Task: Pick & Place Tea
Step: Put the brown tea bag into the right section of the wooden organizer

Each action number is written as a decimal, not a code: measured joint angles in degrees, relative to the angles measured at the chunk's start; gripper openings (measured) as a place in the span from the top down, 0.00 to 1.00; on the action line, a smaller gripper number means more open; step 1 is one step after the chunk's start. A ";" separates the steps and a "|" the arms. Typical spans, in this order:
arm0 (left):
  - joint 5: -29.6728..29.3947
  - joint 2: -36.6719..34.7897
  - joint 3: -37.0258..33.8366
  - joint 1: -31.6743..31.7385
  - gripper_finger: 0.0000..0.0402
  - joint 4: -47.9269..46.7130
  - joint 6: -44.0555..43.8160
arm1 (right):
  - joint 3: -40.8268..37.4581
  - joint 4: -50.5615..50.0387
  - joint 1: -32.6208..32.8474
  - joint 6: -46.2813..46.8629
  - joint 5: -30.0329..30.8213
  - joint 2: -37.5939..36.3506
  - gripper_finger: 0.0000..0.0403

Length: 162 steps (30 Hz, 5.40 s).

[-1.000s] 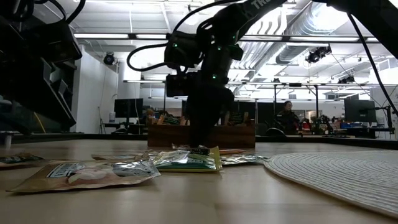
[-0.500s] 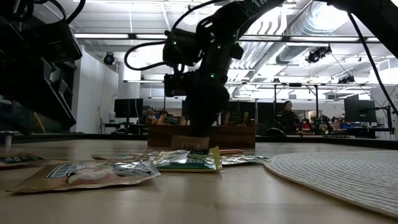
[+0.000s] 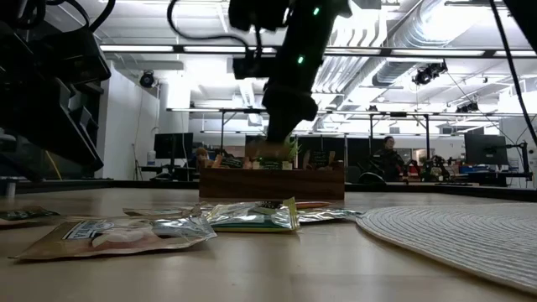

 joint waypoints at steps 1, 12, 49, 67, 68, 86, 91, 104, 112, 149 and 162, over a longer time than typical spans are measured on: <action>-0.02 0.00 0.00 -0.02 0.79 0.04 0.00 | 0.01 -1.51 0.40 0.62 2.73 -0.86 1.00; -0.83 0.00 0.00 0.00 0.79 0.13 -0.02 | -1.77 -13.81 0.62 3.56 15.70 -3.03 1.00; -1.35 0.00 0.00 0.00 0.79 -0.37 0.42 | -16.13 1.85 -8.51 -3.40 13.98 -7.58 1.00; -1.29 0.00 0.00 0.00 0.79 -1.62 0.00 | -16.11 3.40 -8.57 -7.05 10.55 -7.58 1.00; -1.29 0.00 0.00 0.00 0.79 -1.72 0.00 | -16.11 3.40 -8.59 -7.07 10.47 -7.58 1.00; -1.27 0.00 0.00 0.00 0.79 -1.73 0.00 | -16.11 2.73 -8.75 -7.07 9.72 -7.60 0.90; -1.25 0.00 0.00 0.00 0.79 -1.73 -0.02 | -16.11 2.73 -8.75 -7.01 10.23 -7.60 0.85; -0.79 0.00 0.00 0.00 0.79 -1.68 -0.02 | -16.11 2.73 -8.71 -6.69 12.66 -7.60 0.82; -0.76 0.00 0.00 0.00 0.79 -1.68 -0.04 | -16.11 2.76 -8.70 -4.14 7.85 -7.60 0.82; -1.09 0.00 0.00 0.00 0.79 -1.68 -0.02 | -16.00 3.71 -8.53 6.12 -7.34 -21.02 0.48; 5.25 0.00 0.00 0.00 0.79 -1.68 1.11 | -16.00 21.98 6.05 19.86 -12.49 -18.89 0.48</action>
